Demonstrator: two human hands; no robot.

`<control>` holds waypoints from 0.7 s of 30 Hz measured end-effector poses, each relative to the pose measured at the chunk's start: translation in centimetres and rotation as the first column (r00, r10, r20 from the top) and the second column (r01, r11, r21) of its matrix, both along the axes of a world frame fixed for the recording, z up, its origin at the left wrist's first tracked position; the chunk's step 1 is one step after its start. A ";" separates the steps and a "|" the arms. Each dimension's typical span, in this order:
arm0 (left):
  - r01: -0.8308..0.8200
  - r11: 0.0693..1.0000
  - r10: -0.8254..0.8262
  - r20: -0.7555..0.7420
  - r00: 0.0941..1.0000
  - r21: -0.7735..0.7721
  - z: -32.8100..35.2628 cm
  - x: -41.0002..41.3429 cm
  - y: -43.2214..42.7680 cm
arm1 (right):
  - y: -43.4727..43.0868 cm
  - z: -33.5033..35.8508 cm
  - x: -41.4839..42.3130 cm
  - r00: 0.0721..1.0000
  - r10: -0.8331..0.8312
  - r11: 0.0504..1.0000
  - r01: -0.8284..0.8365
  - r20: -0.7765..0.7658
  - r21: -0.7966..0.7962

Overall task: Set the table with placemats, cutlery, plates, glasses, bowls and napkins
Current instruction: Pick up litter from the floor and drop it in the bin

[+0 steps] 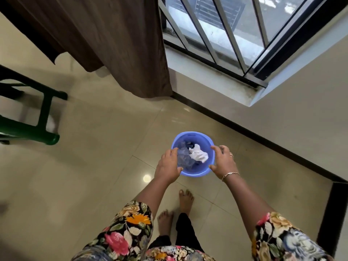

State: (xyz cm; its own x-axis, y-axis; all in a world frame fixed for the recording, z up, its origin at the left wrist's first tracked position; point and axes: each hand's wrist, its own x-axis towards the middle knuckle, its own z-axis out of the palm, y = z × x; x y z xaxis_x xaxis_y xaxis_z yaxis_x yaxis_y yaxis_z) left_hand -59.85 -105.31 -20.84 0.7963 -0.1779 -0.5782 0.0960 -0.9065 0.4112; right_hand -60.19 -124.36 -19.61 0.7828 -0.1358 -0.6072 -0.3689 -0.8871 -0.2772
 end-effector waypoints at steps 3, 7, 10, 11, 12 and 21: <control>-0.005 1.000 0.005 0.037 0.999 0.004 3.0 -1.1 0.6 | -0.4 2.8 -1.6 0.999 -0.003 1.000 0.003 0.032 -0.025; -0.043 0.998 0.039 0.077 0.996 0.044 8.2 -2.6 2.6 | 1.0 7.4 -3.8 0.998 0.050 0.999 -0.049 0.044 -0.019; -0.121 0.989 0.111 0.120 0.987 0.084 12.4 -3.9 5.3 | 3.5 11.1 -4.3 0.984 0.158 0.987 -0.158 0.078 -0.005; -0.149 0.984 0.135 0.133 0.982 0.094 13.7 -4.5 6.3 | 4.5 12.1 -4.2 0.974 0.209 0.978 -0.210 0.091 -0.004; -0.176 0.979 0.160 0.146 0.976 0.103 14.8 -5.0 7.4 | 5.8 13.2 -3.8 0.959 0.266 0.964 -0.267 0.102 -0.008; -0.499 0.847 0.448 0.261 0.855 0.183 22.0 -10.7 21.6 | 23.2 20.8 -0.3 0.598 0.767 0.630 -0.770 0.233 -0.098</control>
State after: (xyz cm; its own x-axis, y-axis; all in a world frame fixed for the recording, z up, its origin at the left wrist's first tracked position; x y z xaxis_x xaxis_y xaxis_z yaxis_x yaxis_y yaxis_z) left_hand -70.58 -83.68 1.16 0.8500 0.3718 -0.3731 0.4777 -0.8426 0.2488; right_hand -60.49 -101.15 1.18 0.7075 0.5883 -0.3916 0.5241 -0.8085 -0.2675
